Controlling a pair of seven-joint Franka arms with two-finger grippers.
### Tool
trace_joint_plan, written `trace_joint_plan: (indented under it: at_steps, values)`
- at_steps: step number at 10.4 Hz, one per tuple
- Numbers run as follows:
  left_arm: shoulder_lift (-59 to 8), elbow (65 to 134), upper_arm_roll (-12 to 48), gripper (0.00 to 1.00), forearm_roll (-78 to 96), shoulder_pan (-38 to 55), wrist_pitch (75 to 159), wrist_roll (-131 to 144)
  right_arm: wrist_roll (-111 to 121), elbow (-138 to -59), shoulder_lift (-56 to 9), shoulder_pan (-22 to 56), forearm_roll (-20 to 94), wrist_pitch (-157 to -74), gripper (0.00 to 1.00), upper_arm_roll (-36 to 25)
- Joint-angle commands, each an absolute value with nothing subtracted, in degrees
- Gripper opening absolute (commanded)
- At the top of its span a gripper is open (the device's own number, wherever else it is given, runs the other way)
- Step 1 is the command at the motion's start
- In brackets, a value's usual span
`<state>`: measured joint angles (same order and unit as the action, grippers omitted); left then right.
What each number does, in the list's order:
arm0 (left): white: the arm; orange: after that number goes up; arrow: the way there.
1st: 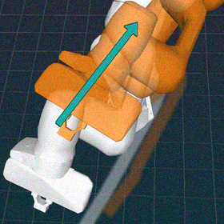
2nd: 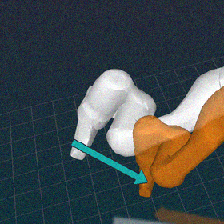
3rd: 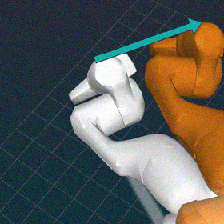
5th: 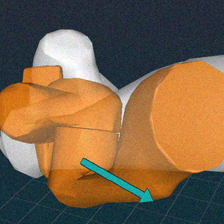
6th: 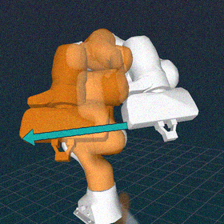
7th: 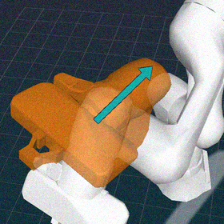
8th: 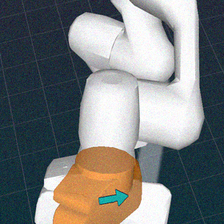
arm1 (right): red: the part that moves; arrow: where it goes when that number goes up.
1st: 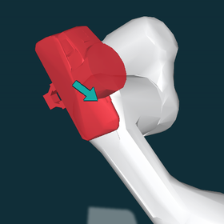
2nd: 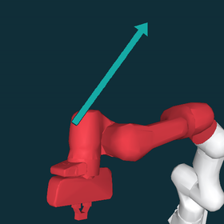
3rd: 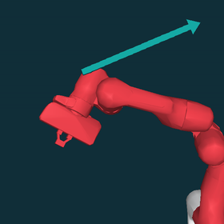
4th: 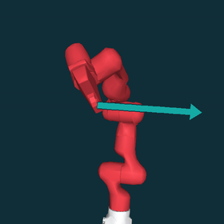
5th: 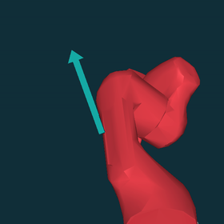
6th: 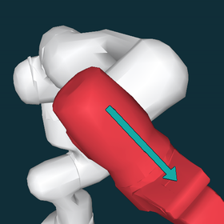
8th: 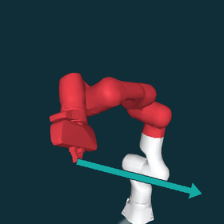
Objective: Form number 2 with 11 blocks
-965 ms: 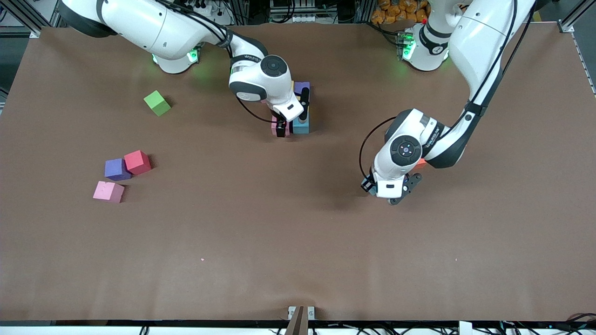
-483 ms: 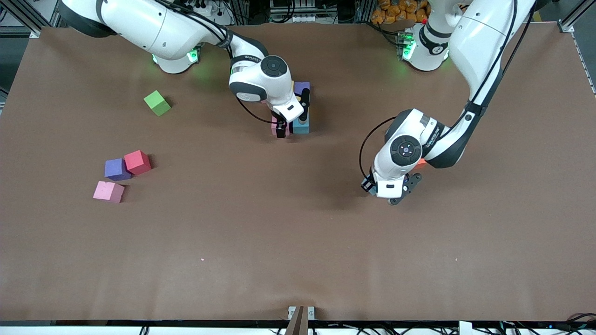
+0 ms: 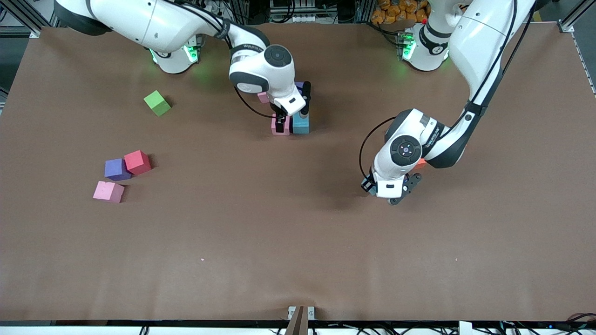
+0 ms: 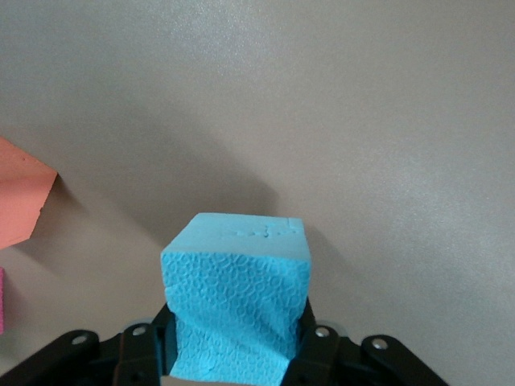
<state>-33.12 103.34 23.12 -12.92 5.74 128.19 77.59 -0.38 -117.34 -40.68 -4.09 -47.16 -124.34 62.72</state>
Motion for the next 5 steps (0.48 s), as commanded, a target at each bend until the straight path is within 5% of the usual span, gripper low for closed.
trace_joint_plan:
  at_steps: [1,5]
  values:
    - [-32.2,103.7,23.5,0.14,-13.3,5.6,127.5,78.9,-1.2,-117.4,-38.2,-7.5,-42.9,-122.7,1.0,66.6]
    - [-31.9,103.7,26.1,0.14,-13.2,5.9,125.1,83.2,7.3,-116.4,-24.7,-15.3,-24.9,-120.3,1.0,67.9]
